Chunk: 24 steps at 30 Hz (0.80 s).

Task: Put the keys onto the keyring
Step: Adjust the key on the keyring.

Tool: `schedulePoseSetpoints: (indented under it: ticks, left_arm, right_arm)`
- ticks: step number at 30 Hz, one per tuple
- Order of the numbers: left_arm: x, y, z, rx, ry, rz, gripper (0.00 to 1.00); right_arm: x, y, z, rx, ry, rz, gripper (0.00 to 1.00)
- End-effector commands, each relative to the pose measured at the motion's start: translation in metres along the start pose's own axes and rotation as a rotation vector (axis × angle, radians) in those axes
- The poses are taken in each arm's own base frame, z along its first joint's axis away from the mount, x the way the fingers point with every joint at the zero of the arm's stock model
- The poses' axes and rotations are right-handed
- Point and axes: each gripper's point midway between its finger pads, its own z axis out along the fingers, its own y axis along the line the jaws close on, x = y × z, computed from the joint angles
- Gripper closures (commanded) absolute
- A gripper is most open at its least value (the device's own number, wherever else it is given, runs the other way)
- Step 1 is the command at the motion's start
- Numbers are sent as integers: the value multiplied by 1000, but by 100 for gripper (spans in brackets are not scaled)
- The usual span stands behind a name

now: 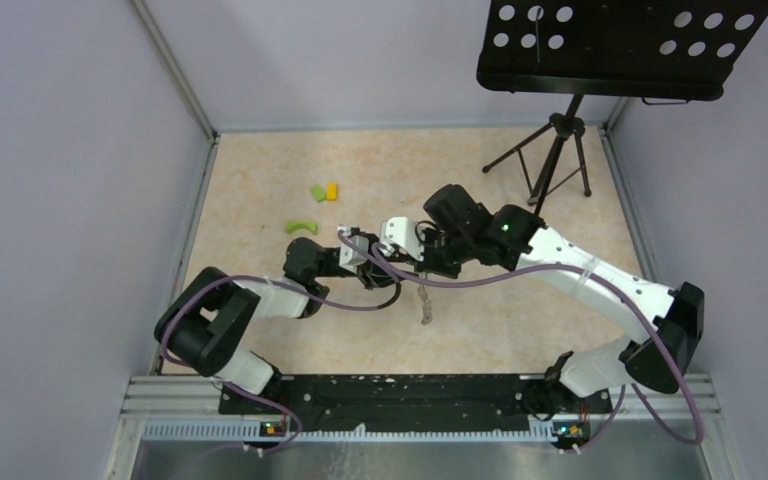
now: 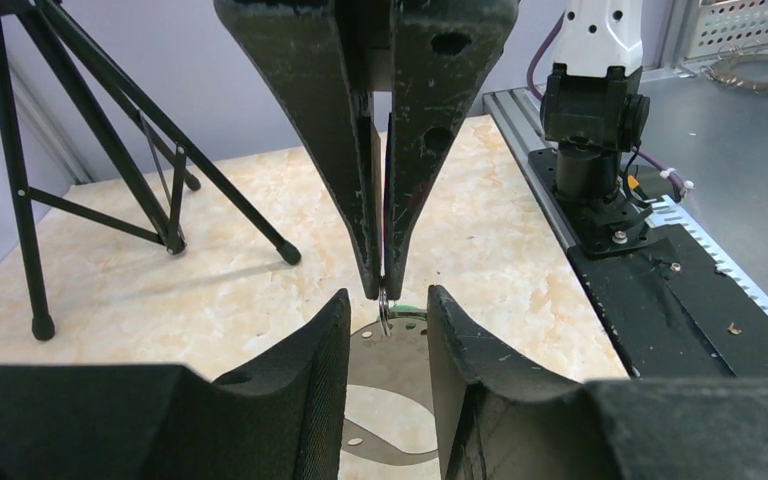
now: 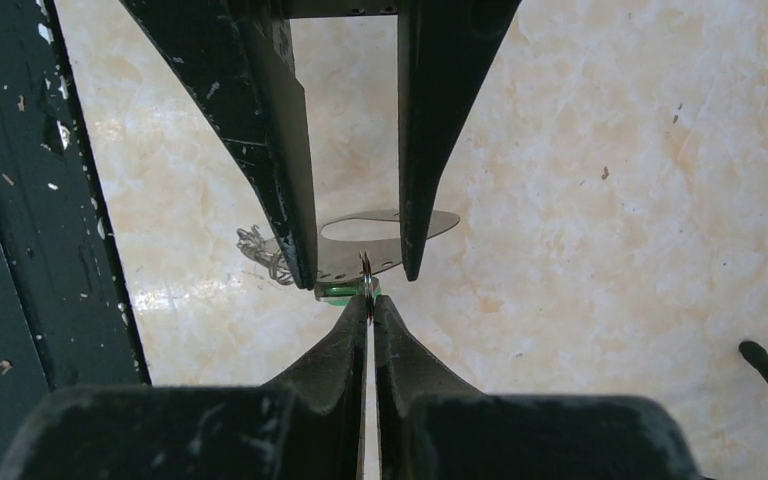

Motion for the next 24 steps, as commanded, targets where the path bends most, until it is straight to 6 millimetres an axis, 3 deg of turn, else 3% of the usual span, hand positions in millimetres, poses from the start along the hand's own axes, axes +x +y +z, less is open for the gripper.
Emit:
schedulePoseSetpoints:
  ticks: [1,24]
  left_arm:
    - [-2,0,2,9,-18,36,63]
    - [-2,-3,6,38,-38,21,86]
  right_arm:
    - [-23,-4,-10,19,-63,-16,100]
    - [-24,0,-4,-2,-78,-7,100]
